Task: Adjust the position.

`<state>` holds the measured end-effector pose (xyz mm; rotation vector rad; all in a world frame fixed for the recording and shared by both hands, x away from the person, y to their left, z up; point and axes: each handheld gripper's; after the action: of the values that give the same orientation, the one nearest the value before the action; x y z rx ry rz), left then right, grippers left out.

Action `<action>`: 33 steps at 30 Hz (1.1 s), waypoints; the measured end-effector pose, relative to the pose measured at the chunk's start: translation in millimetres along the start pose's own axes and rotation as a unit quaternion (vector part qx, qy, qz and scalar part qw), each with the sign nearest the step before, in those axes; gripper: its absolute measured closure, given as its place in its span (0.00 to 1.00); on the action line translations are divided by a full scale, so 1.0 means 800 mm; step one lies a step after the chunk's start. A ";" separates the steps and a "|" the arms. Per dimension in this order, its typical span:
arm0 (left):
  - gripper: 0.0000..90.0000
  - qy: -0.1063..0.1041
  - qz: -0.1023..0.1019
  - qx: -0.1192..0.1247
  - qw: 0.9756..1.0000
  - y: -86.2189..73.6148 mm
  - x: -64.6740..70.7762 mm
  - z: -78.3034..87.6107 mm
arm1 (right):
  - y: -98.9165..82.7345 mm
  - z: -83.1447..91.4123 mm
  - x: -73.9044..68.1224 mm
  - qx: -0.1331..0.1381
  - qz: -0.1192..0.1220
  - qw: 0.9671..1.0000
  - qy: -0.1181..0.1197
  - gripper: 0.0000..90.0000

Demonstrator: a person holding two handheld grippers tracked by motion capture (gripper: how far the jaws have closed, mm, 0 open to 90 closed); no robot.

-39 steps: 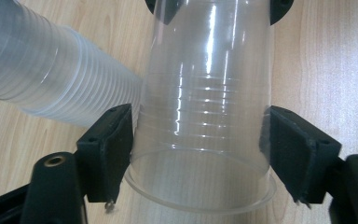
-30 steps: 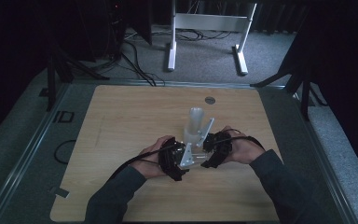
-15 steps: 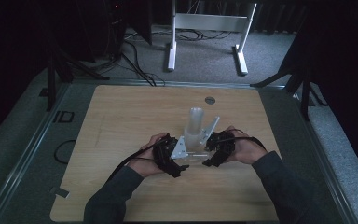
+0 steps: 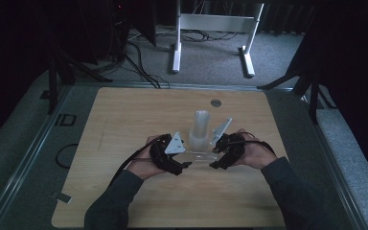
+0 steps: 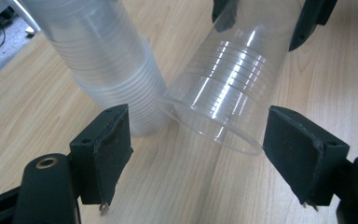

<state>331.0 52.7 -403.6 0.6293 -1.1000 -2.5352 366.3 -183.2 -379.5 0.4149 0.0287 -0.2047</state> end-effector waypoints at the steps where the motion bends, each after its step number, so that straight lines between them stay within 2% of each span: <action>1: 0.27 0.001 0.005 0.005 1.000 -0.001 -0.001 0.001 | -0.001 0.000 0.000 0.001 -0.001 1.000 -0.002 0.46; 9: 0.27 0.007 0.037 0.028 0.999 -0.009 -0.011 0.010 | -0.006 0.004 0.003 0.014 -0.008 1.000 -0.004 0.46; 12: 0.27 0.018 0.038 0.030 0.999 -0.010 -0.013 0.013 | -0.008 0.007 0.004 0.022 -0.010 1.000 -0.007 0.46; 16: 0.27 0.017 0.048 0.038 0.998 -0.011 -0.014 0.015 | -0.011 0.010 0.004 0.033 -0.015 0.999 -0.011 0.46; 20: 0.27 0.015 0.066 0.053 0.996 -0.015 -0.019 0.019 | -0.013 0.013 0.004 0.043 -0.020 0.999 -0.015 0.46; 24: 0.27 0.023 0.069 0.054 0.996 -0.016 -0.019 0.021 | -0.016 0.017 0.006 0.060 -0.026 0.998 -0.016 0.46; 33: 0.26 0.018 0.084 0.059 0.995 -0.022 -0.022 0.021 | -0.019 0.022 0.008 0.087 -0.035 0.995 -0.021 0.46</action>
<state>335.3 82.3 -401.9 0.5829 -1.2412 -2.3229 369.4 -205.0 -369.9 0.5842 -0.0154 -0.2851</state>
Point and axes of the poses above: each handheld gripper's, and its own axes: z roughly backward along the jaws, y roughly out of its top, x roughly to its right, and after that the axes turned 5 degrees about y, right-handed
